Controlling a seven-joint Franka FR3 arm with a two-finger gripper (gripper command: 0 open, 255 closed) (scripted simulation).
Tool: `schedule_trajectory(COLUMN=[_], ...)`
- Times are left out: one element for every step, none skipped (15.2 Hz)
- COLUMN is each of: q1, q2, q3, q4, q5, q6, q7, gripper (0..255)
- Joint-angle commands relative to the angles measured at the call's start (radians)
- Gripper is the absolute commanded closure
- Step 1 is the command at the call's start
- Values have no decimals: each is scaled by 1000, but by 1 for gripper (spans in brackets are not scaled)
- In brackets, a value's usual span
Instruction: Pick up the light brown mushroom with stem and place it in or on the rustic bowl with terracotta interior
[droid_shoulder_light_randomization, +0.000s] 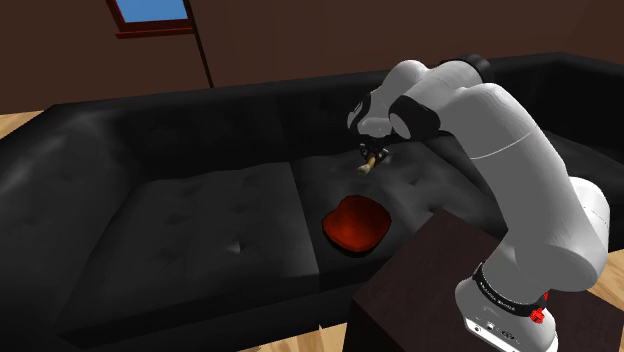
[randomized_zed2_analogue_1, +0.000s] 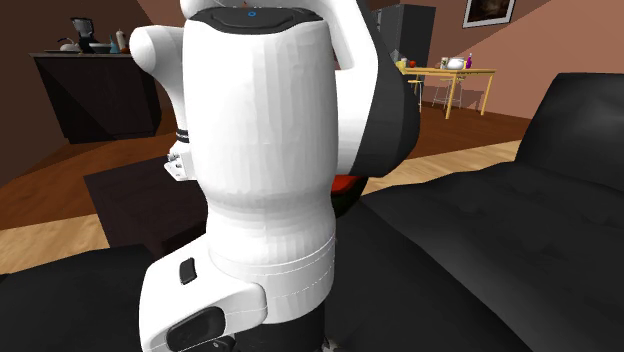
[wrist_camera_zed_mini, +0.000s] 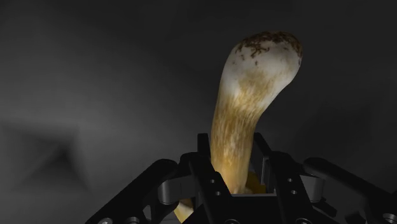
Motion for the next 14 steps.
schedule_trajectory(q1=[0,0,4,9,13,17,21,25,29,34,38,42,46,50], q2=[0,0,-10,-19,-29,-38,-48,-57,-66,-75,-85,-94,-102,-111], q3=[0,0,-6,-12,-17,-23,-29,-35,-41,-47,-53,-58,-64,-70], q4=[0,0,-4,-7,-10,-13,-16,-19,-21,-23,-25,-27,-28,-30], q5=[0,0,-5,-10,-15,-21,-26,-32,-37,-43,-48,-54,-60,-66], q6=[0,0,-6,-13,-20,-26,-33,-40,-47,-54,-62,-69,-76,-84], q7=[0,0,2,5,8,10,13,16,19,22,24,27,30,34], gripper=[255,255,255,255,255,255,255,255,255,255,255,255,255,255])
